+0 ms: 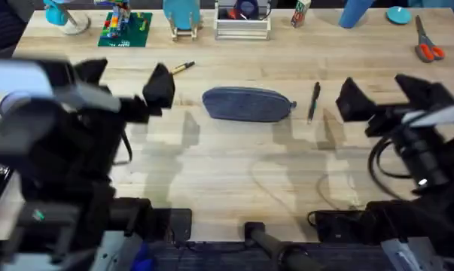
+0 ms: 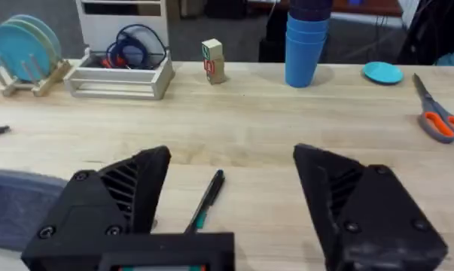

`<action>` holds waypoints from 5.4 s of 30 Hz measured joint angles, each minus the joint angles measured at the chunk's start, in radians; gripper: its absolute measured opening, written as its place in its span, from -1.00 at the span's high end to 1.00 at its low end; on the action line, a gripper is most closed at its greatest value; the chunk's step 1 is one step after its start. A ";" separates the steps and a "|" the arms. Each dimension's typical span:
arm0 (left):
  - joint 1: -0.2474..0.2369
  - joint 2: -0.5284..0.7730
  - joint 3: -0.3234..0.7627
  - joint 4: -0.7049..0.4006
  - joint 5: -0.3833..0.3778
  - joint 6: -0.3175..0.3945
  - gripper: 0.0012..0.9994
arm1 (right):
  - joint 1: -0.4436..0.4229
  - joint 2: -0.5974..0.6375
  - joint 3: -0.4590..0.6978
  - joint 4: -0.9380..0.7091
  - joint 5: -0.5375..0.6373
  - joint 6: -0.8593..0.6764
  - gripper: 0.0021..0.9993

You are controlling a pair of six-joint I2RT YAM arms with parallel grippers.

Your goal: Unzip the bag, pick up the pens from the table one at a time and place them inside, then zip the bag closed.

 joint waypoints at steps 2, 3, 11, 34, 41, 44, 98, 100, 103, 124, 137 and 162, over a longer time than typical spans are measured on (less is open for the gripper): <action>0.000 0.107 0.085 -0.016 0.016 0.010 -0.99 | 0.000 0.095 0.087 -0.043 0.002 0.000 -0.99; 0.000 0.157 0.124 -0.026 0.027 0.016 -0.99 | 0.000 0.139 0.130 -0.070 0.002 0.000 -0.99; 0.000 0.464 0.343 -0.056 0.187 0.094 -0.99 | 0.000 0.511 0.484 -0.273 -0.003 0.000 -0.99; 0.000 0.636 0.453 -0.209 0.489 0.299 -0.99 | 0.000 0.786 0.785 -0.530 -0.133 0.001 -0.99; 0.000 0.636 0.453 -0.209 0.510 0.303 -0.99 | 0.000 0.786 0.785 -0.553 -0.133 0.001 -0.99; 0.000 0.636 0.453 -0.228 0.541 0.298 -0.99 | 0.000 0.786 0.785 -0.553 -0.133 0.001 -0.99; 0.092 1.239 0.463 -0.282 1.090 1.195 -0.99 | 0.000 0.786 0.785 -0.553 -0.133 0.000 -0.99; 0.092 1.264 0.463 -0.262 1.095 1.197 -0.99 | 0.000 0.786 0.785 -0.553 -0.133 0.001 -0.99; 0.092 1.308 0.464 -0.237 1.103 1.200 -0.99 | 0.000 0.786 0.785 -0.553 -0.133 0.000 -0.99; 0.037 1.332 0.466 -0.219 1.101 1.203 -0.99 | 0.000 0.786 0.785 -0.572 -0.133 0.001 -0.99; 0.010 1.332 0.466 -0.201 1.070 1.206 0.67 | 0.000 0.786 0.785 -0.572 -0.133 0.001 -0.99; 0.010 1.332 0.466 -0.195 1.071 1.206 0.92 | 0.000 0.786 0.785 -0.575 -0.133 0.000 -0.99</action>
